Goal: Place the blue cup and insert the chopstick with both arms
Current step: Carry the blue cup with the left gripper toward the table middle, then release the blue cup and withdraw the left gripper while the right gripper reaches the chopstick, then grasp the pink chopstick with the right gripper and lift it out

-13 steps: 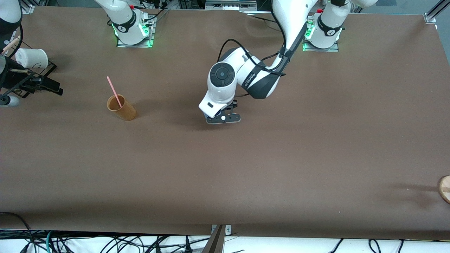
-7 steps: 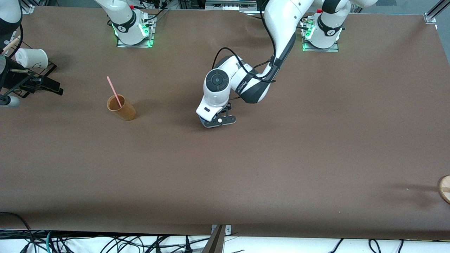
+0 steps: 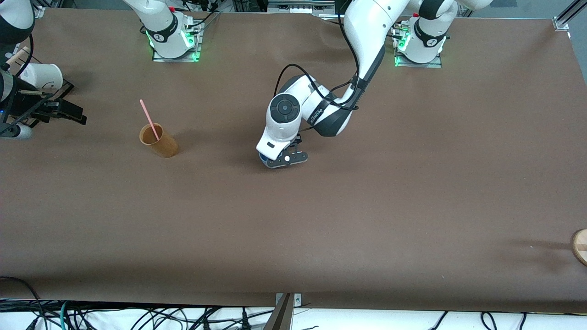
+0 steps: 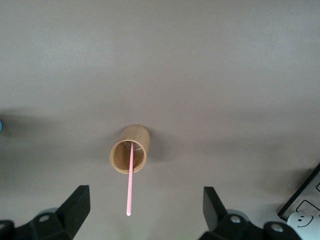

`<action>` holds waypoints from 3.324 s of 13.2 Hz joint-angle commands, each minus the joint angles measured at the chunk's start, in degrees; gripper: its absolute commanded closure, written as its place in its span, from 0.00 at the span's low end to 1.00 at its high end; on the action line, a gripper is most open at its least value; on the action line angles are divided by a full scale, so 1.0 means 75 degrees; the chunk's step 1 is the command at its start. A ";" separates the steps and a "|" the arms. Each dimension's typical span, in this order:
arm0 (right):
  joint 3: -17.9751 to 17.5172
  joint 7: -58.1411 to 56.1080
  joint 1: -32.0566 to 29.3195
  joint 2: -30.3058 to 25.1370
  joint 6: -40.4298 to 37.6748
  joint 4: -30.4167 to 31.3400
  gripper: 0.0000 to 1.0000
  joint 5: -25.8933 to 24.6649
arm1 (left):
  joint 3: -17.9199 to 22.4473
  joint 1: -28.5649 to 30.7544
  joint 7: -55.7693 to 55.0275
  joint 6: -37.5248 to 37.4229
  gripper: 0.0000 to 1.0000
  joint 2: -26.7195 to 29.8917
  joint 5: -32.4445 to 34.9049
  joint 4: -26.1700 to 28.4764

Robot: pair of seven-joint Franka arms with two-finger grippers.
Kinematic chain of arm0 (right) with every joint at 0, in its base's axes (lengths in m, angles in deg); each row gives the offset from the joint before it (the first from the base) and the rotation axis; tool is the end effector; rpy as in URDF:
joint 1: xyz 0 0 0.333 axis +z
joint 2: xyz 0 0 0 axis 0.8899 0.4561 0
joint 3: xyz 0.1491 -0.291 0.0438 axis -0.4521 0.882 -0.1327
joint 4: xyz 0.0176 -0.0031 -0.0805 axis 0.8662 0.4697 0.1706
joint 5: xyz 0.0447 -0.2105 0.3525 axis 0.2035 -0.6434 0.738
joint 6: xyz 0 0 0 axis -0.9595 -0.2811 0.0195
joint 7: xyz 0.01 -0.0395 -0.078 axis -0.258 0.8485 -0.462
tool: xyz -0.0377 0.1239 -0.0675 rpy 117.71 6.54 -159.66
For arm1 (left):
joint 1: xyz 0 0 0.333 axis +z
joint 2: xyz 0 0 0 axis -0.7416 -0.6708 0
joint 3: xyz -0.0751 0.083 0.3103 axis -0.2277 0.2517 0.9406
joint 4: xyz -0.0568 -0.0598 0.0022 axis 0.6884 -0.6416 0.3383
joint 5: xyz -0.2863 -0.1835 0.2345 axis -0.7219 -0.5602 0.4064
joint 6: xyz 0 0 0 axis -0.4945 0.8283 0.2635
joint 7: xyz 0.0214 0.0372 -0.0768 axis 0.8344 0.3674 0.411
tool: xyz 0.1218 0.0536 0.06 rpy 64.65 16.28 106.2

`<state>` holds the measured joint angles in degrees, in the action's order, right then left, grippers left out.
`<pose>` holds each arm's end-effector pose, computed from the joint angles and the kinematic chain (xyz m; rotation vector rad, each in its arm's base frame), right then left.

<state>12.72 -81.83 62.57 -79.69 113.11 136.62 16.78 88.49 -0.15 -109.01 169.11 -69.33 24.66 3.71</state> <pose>0.5831 -0.0299 0.5265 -3.1283 0.0733 0.1493 0.5349 -0.5765 0.2142 3.0030 0.3807 -0.1990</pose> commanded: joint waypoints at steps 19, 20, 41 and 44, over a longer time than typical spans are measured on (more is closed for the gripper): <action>0.0083 -0.0078 0.0930 0.0639 0.0505 0.2098 0.01 -0.0088 | 0.0092 0.3317 0.3593 -0.3931 0.00 0.3363 -0.0066 -0.0058; 0.0083 -0.0031 0.0942 0.0604 0.0552 0.2345 0.04 -0.0099 | 0.0104 0.3634 0.4075 -0.4283 0.00 0.3469 -0.0054 -0.0058; -0.0022 -0.0077 0.0954 0.0205 0.1654 0.4106 0.79 -0.0100 | 0.0057 0.6239 0.7569 -0.4861 0.00 0.6200 0.1317 0.2449; -0.0034 -0.0136 0.0954 0.0205 0.1607 0.4105 1.00 -0.0088 | -0.0013 0.6204 0.7595 -0.4825 0.00 0.6527 0.1341 0.2882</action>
<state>12.80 -82.06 69.77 -76.96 125.31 166.71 16.61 89.57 46.15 -53.63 131.38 -23.89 32.79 21.32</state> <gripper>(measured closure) 0.921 0.000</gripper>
